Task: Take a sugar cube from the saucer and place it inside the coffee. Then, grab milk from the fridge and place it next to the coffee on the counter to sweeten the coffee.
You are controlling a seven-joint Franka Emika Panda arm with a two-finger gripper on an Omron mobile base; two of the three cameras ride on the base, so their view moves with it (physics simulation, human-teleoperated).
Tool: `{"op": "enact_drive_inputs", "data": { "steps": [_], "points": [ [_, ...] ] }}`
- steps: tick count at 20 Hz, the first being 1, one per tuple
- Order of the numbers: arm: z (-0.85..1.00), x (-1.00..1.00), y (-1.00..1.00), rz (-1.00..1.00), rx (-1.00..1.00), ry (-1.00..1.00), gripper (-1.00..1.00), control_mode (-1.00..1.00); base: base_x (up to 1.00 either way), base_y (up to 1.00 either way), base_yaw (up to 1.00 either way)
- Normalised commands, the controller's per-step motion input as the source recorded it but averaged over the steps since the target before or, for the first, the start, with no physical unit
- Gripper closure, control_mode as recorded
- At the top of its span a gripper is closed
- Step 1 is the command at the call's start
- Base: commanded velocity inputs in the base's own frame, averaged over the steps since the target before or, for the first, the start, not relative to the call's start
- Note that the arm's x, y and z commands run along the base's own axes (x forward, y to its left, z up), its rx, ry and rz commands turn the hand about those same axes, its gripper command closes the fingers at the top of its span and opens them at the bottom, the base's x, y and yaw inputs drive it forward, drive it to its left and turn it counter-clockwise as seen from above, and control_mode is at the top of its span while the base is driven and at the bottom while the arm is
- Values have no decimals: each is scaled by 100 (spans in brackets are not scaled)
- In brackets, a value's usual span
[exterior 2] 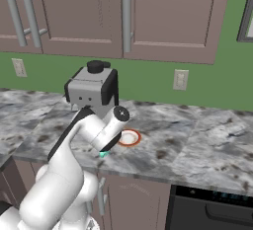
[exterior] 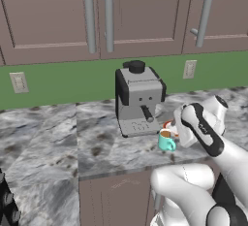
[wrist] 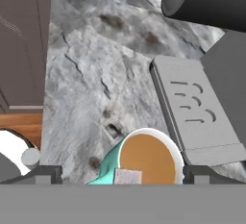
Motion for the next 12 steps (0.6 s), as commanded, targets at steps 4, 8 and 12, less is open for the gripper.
{"op": "enact_drive_inputs", "data": {
  "steps": [4, 8, 12],
  "points": [
    [0, 25, 0, 0, -8, -8, -100, -100, 0, 0, 0],
    [0, 23, 0, 0, -7, -8, -100, -100, 0, 0, 0],
    [0, 27, 0, 0, -6, -8, -100, -100, 0, 0, 0]
  ]
}}
